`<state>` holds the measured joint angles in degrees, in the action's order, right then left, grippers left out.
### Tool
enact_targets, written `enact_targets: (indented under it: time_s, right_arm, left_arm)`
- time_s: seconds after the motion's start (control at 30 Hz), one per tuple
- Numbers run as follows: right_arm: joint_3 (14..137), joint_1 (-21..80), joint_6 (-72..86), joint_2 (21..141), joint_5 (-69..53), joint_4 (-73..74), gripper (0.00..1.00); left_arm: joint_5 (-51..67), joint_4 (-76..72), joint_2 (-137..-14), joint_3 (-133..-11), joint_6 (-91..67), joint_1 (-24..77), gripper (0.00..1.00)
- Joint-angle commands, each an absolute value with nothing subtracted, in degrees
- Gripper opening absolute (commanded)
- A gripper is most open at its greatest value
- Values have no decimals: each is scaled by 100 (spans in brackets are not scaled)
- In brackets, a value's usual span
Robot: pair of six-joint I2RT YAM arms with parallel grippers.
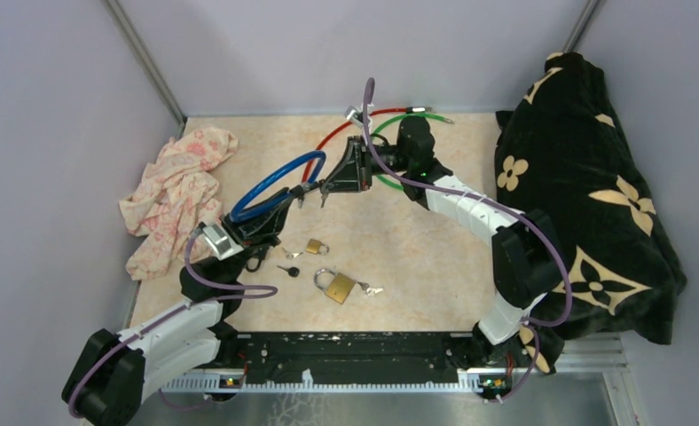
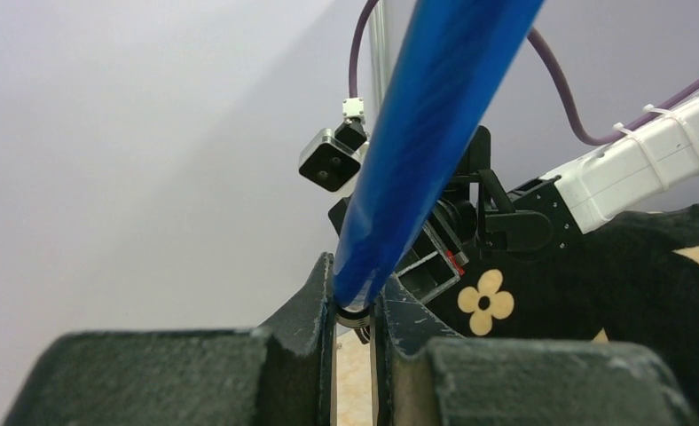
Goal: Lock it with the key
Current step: Lock the lock.
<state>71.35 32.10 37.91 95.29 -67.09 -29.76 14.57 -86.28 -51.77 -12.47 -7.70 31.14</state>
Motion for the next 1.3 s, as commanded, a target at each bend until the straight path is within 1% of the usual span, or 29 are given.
enact_targets:
  time_s: [0.0, 0.07, 0.23, 0.33, 0.4, 0.43, 0.47, 0.5, 0.57, 0.63, 0.93, 0.97, 1.03, 1.07, 1.1, 1.13, 1.27]
  right_arm:
    - [7429, 3307, 3882, 9489, -7055, -3489, 9]
    - [7363, 3328, 3902, 9440, -7046, -3699, 0]
    - [6882, 3369, 3954, 9107, -6755, -4806, 0]
    - [6609, 3448, 3292, 8772, -6374, -5063, 0]
    - [6448, 3583, 2307, 8448, -6044, -4774, 0]
    - [6408, 3689, 1554, 8256, -5850, -4380, 0]
    - [6405, 3854, 680, 8079, -5617, -3783, 0]
    - [6405, 4042, -674, 7899, -5219, -2959, 0]
    - [6324, 4402, -2087, 7619, -4599, -2261, 0]
    - [6149, 4533, -2608, 7433, -4283, -2283, 0]
    - [5948, 4694, -3488, 7104, -3333, -1906, 0]
    - [5950, 4693, -3517, 7070, -3302, -1809, 9]
    - [5964, 4685, -3550, 6995, -3208, -1560, 49]
    - [5990, 4670, -3565, 6961, -3166, -1373, 62]
    - [6023, 4653, -3561, 6932, -3119, -1200, 68]
    - [6071, 4609, -3518, 6910, -3086, -1044, 71]
    - [6337, 4384, -3419, 6844, -3180, -359, 77]
  left_arm:
    - [1417, -9564, -5155, -1389, -833, 3146, 0]
    - [1413, -9535, -5143, -1389, -837, 3146, 0]
    - [1079, -9183, -5154, -1405, -1142, 3146, 0]
    - [968, -8996, -5180, -1467, -1325, 3137, 0]
    - [970, -8915, -5194, -1512, -1480, 3130, 0]
    - [979, -8882, -5202, -1539, -1533, 3137, 0]
    - [976, -8838, -5201, -1557, -1578, 3135, 0]
    - [961, -8777, -5201, -1582, -1628, 3135, 0]
    - [954, -8667, -5203, -1611, -1685, 3137, 0]
    - [962, -8622, -5224, -1632, -1709, 3125, 0]
    - [1062, -8632, -5217, -1671, -1644, 3108, 0]
    - [1117, -8665, -5205, -1662, -1607, 3111, 0]
    - [1190, -8731, -5183, -1646, -1537, 3111, 0]
    - [1246, -8769, -5173, -1637, -1504, 3110, 0]
    - [1273, -8791, -5162, -1628, -1473, 3109, 0]
    - [1289, -8804, -5160, -1622, -1456, 3107, 0]
    - [1304, -8824, -5135, -1600, -1441, 3104, 0]
